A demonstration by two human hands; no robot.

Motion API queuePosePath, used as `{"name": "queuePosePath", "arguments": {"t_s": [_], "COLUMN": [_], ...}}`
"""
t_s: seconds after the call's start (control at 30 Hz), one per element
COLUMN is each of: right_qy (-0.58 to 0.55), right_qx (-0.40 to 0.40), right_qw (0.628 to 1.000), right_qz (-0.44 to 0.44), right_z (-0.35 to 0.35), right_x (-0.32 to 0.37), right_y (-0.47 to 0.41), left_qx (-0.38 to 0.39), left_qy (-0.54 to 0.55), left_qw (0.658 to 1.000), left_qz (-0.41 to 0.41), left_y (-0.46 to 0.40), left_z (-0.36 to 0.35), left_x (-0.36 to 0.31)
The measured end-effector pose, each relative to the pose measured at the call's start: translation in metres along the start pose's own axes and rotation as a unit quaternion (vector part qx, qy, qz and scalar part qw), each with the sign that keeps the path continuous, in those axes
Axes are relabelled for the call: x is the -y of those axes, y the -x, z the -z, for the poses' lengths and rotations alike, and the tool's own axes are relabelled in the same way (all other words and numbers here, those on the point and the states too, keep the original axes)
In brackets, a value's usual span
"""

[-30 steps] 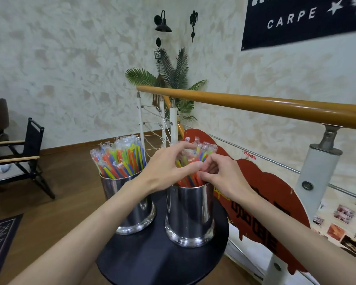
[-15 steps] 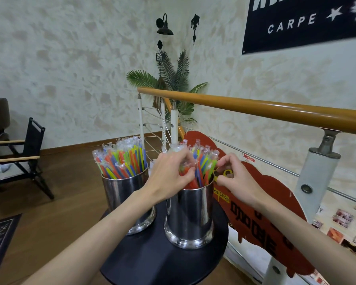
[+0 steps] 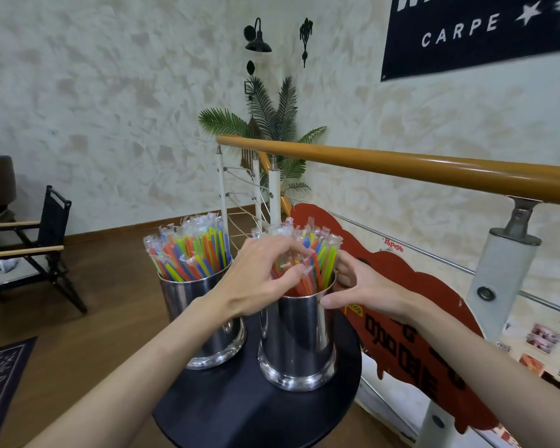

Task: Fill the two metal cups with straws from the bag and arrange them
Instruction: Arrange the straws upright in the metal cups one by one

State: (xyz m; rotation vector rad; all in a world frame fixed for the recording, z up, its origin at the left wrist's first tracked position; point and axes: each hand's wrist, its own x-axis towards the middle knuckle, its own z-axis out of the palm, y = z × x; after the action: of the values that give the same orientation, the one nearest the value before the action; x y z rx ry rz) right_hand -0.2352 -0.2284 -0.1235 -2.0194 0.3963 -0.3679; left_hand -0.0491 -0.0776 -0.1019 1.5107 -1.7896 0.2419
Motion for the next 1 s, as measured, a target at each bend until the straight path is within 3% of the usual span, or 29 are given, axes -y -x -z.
{"name": "queuePosePath", "arguments": {"t_s": [0.27, 0.5, 0.67, 0.8, 1.0], "right_qy": [0.061, 0.140, 0.241, 0.294, 0.247], "right_qx": [-0.089, -0.165, -0.237, -0.247, -0.207], "right_qw": [0.994, 0.976, 0.941, 0.923, 0.947], "right_qz": [0.010, 0.013, 0.005, -0.008, -0.017], "right_z": [-0.012, -0.026, -0.043, -0.049, -0.036], "right_x": [-0.001, 0.010, 0.019, 0.024, 0.033], "right_y": [0.012, 0.017, 0.021, 0.020, 0.023], "left_qx": [-0.061, -0.120, -0.084, -0.065, -0.061], "left_qy": [-0.094, -0.241, -0.210, -0.133, -0.101], "left_qw": [0.994, 0.963, 0.974, 0.989, 0.990], "left_qz": [-0.020, -0.027, -0.018, 0.021, 0.071], "left_y": [0.006, -0.002, -0.009, -0.016, -0.022], "left_z": [-0.002, -0.013, -0.016, -0.016, -0.014], "left_x": [-0.013, -0.021, -0.024, -0.019, -0.010]}}
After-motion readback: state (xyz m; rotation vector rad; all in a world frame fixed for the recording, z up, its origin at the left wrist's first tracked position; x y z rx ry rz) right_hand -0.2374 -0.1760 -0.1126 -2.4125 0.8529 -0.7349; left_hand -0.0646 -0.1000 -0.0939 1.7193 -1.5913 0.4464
